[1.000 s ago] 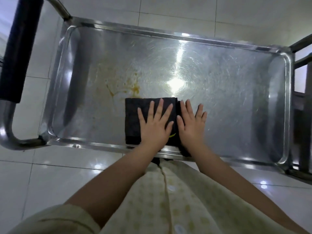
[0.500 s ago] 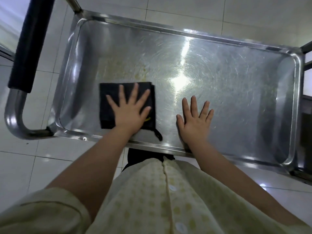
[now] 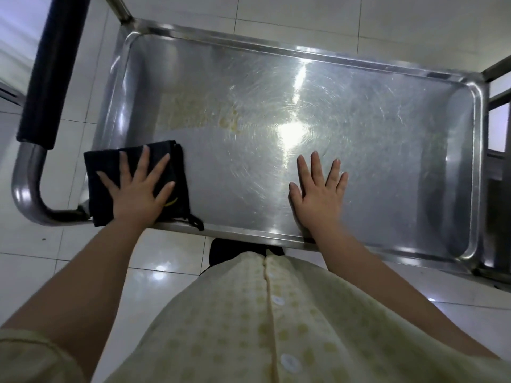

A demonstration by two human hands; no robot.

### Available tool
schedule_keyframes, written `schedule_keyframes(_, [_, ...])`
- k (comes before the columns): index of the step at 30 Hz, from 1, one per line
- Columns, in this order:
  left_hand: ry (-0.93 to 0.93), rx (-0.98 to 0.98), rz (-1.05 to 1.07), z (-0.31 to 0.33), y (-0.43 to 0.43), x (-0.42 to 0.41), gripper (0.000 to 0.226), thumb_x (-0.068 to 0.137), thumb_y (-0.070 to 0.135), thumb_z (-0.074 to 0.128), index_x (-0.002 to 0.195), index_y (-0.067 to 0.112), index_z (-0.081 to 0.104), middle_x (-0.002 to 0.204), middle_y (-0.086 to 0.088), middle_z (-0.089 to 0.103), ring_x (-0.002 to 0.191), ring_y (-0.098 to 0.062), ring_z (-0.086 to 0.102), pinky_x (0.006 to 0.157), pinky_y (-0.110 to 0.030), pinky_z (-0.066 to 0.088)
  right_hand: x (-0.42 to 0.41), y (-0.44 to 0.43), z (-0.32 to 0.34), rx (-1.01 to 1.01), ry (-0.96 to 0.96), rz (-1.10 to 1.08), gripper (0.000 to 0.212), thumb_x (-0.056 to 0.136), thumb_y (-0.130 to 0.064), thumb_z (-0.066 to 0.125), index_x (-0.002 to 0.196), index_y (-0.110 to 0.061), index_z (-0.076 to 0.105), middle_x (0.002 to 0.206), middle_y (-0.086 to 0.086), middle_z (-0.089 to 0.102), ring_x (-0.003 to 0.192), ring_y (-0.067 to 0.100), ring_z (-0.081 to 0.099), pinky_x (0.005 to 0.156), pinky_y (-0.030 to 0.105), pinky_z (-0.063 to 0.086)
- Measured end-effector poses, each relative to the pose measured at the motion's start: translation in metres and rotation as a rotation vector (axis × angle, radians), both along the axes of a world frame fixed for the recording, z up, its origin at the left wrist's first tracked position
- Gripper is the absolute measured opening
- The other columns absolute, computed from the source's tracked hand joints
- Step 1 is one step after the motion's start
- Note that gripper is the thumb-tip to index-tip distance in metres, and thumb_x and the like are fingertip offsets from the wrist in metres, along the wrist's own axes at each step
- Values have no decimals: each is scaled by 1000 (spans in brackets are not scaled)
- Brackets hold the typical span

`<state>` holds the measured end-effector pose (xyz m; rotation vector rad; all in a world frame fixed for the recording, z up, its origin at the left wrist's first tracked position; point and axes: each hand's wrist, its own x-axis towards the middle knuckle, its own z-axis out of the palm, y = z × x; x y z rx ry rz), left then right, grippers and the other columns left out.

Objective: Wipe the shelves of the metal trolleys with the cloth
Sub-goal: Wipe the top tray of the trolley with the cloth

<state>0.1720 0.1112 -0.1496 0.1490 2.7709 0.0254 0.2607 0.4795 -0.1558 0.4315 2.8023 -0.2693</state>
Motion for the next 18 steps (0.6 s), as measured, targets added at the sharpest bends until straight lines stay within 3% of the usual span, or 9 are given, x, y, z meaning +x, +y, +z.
schedule_keyframes(3, [11,4,3,0,30,9,62,93,70,17,149,54,-7,163,12,-15,148,-36,-16,105,-76,-10,0,-1,-1,44,-30,3,62,97,-57,7,154,-40,-10,163,-7,-15,147,39,-21,118,58,-8])
schedule_keyframes(8, [-31,48,-294,2,150,41,63,91,73,8,143,56,-22,156,12,-31,145,-41,-25,103,-79,-6,-2,-5,2,43,-53,-33,60,101,-53,16,155,-39,-8,164,-6,-14,147,40,-20,117,60,-10])
schedule_keyframes(10, [-42,73,-314,4,174,50,63,92,74,8,143,55,-24,156,12,-31,145,-39,-26,103,-78,-8,-3,-11,6,12,-60,-45,60,103,-50,18,156,-38,-7,164,-6,-14,147,38,-20,116,61,-12])
schedule_keyframes(14, [-27,71,-276,6,149,43,66,89,78,12,145,58,-17,160,14,-24,144,-37,-29,102,-80,-11,7,-32,6,-13,-53,92,58,102,-54,17,153,-43,-7,162,-10,-17,148,35,-21,113,62,-17])
schedule_keyframes(18, [-33,4,38,8,60,15,70,86,80,17,144,60,-16,159,17,-26,145,-40,-26,102,-81,-9,10,-31,1,24,-62,113,58,101,-59,12,152,-45,-11,160,-11,-21,147,35,-24,112,64,-16])
